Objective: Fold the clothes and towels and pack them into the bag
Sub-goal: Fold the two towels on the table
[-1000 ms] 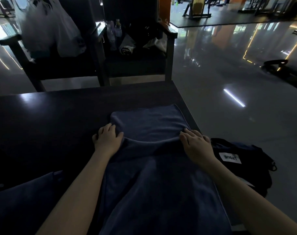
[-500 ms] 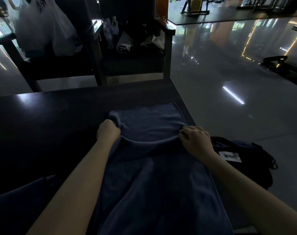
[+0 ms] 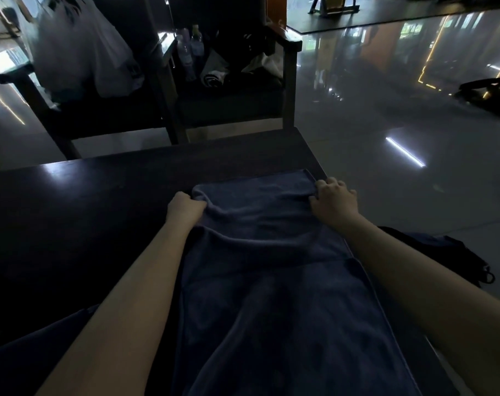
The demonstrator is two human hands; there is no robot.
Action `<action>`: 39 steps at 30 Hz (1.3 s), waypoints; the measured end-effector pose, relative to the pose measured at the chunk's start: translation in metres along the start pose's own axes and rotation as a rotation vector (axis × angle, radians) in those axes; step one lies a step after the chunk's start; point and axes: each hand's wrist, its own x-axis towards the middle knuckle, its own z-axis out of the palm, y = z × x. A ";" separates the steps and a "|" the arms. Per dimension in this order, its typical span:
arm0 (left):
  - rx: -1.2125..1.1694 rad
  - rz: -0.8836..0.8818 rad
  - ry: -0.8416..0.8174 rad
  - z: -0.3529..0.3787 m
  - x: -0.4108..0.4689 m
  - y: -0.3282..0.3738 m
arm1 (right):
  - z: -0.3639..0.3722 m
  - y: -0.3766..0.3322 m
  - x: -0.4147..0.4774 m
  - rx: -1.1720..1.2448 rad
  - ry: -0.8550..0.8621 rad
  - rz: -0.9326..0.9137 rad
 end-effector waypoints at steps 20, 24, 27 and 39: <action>-0.072 0.325 0.018 -0.030 -0.013 0.021 | -0.016 0.012 0.008 0.489 0.125 0.019; 0.023 0.408 0.022 -0.050 -0.037 0.015 | -0.029 0.020 -0.012 0.531 0.149 -0.067; 0.094 0.458 0.052 -0.063 -0.056 0.008 | -0.035 0.025 -0.029 0.550 0.153 -0.104; 0.177 0.469 -0.017 -0.091 -0.129 -0.029 | -0.050 0.039 -0.103 0.536 0.171 -0.112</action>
